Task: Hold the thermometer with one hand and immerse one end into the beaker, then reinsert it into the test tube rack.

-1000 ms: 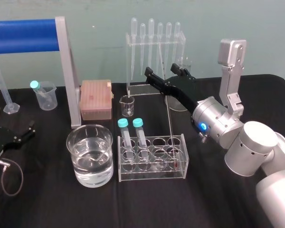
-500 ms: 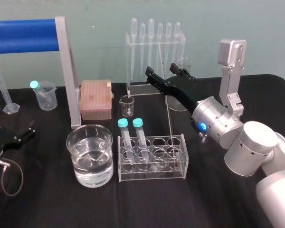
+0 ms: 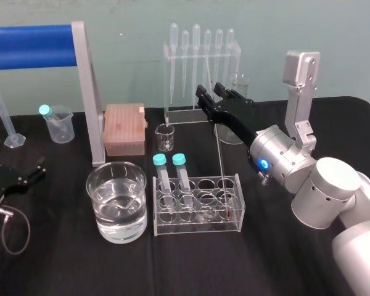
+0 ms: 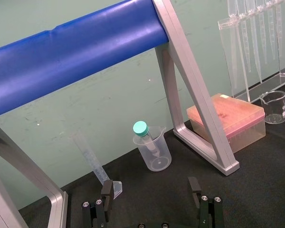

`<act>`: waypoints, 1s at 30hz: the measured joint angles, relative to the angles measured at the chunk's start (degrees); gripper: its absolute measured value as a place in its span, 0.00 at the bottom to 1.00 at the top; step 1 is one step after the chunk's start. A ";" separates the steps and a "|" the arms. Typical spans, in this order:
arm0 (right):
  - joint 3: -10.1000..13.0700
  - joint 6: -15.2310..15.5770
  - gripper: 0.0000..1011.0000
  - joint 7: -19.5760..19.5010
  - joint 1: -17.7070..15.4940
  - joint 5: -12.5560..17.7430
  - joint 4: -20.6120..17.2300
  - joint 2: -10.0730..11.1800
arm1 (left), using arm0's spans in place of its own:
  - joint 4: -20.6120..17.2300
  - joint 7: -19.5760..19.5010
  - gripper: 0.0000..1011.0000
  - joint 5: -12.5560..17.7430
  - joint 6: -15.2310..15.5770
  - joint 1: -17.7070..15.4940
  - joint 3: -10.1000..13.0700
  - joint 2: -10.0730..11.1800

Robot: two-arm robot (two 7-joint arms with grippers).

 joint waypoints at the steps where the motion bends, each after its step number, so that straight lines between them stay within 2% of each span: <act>1: 0.00 0.00 0.48 0.00 0.00 0.00 0.00 0.00 | 0.00 0.00 1.00 0.00 0.00 0.00 0.00 0.00; 3: 0.00 0.00 0.44 0.00 0.00 0.00 0.00 0.00 | 0.00 0.00 1.00 0.00 0.00 0.00 0.00 0.00; 8: 0.00 0.00 0.25 -0.01 0.00 0.00 0.00 0.00 | 0.00 0.00 1.00 0.00 0.00 0.00 0.00 0.00; 14: 0.00 0.00 0.09 -0.04 0.00 0.00 0.00 0.00 | 0.00 0.00 1.00 0.00 0.00 0.00 0.00 0.00; 17: 0.01 0.00 0.06 -0.04 0.00 0.00 0.00 0.00 | 0.00 0.00 1.00 0.00 0.00 0.00 0.00 0.00; 30: 0.01 0.00 0.06 -0.05 0.00 0.00 0.00 0.00 | 0.00 0.00 1.00 0.00 0.00 0.00 0.00 0.00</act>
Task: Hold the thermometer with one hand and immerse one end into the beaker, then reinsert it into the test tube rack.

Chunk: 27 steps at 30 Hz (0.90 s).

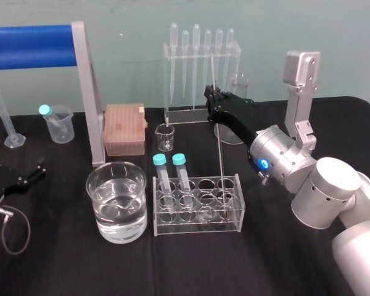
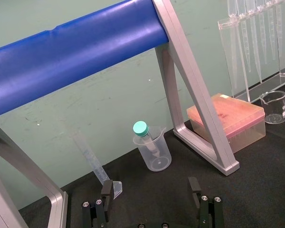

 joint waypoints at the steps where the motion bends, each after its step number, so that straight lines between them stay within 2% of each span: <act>1: 0.00 0.00 0.06 0.00 0.00 0.00 0.00 0.00 | 0.00 0.00 1.00 0.00 0.00 0.00 0.00 0.00; 7: 0.14 -0.30 0.06 0.24 0.00 0.26 0.00 -0.07 | 0.00 0.00 1.00 0.00 0.00 0.00 0.00 0.00; 17: 1.49 -3.83 0.06 3.11 -0.45 3.25 -1.23 -0.21 | 0.00 0.00 1.00 0.00 0.00 0.00 0.00 0.00; 27: 2.61 -7.43 0.06 5.15 -0.65 5.73 -4.43 0.82 | 0.00 0.00 1.00 0.00 0.00 0.00 0.00 0.00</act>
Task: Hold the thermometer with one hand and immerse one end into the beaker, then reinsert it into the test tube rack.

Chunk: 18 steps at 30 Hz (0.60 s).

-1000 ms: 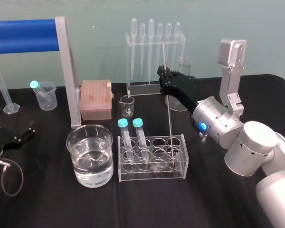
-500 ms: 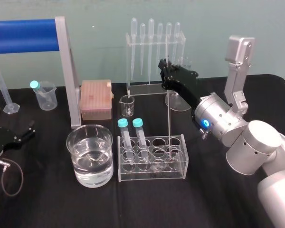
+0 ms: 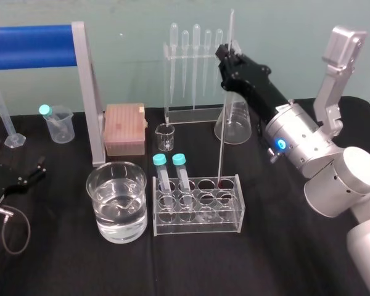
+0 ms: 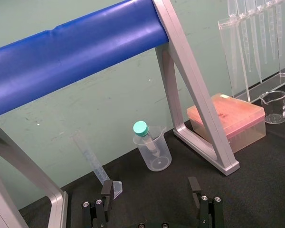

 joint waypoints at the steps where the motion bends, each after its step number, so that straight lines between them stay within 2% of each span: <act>1: 0.06 -0.28 0.06 0.17 0.04 0.14 -0.18 0.09 | 0.00 0.00 1.00 0.00 0.00 0.00 0.00 0.00; 12: 0.30 -4.54 0.06 2.89 1.57 2.12 -1.25 0.87 | 0.00 0.00 1.00 0.00 0.00 0.00 0.00 0.00; 18: -0.16 -9.16 0.06 5.80 3.37 2.42 -0.77 1.02 | 0.00 0.00 1.00 0.00 0.00 0.00 0.00 0.00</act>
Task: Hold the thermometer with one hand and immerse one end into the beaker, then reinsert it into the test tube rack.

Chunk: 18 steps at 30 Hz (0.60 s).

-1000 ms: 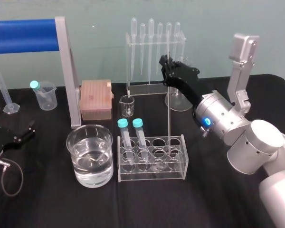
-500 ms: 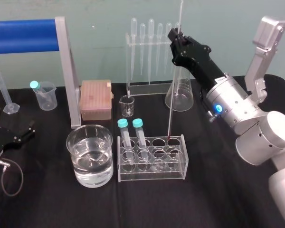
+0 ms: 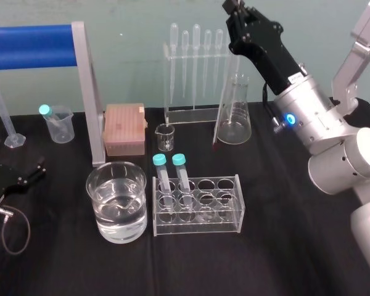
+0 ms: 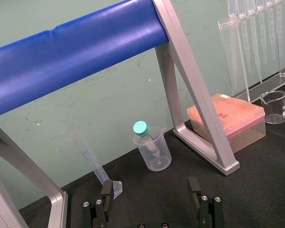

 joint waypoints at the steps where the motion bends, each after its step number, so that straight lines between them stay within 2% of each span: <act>1: 0.00 0.00 0.06 0.00 0.00 0.00 0.00 0.00 | 0.00 0.00 1.00 0.00 0.00 0.00 0.00 0.00; 7: -1.20 -3.09 0.06 3.13 2.35 -0.01 1.45 -0.08 | 0.00 0.00 1.00 0.00 0.00 0.00 0.00 0.00; 18: -5.50 -2.91 0.06 8.77 6.23 1.97 4.69 -0.09 | 0.00 0.00 1.00 0.00 0.00 0.00 0.00 0.00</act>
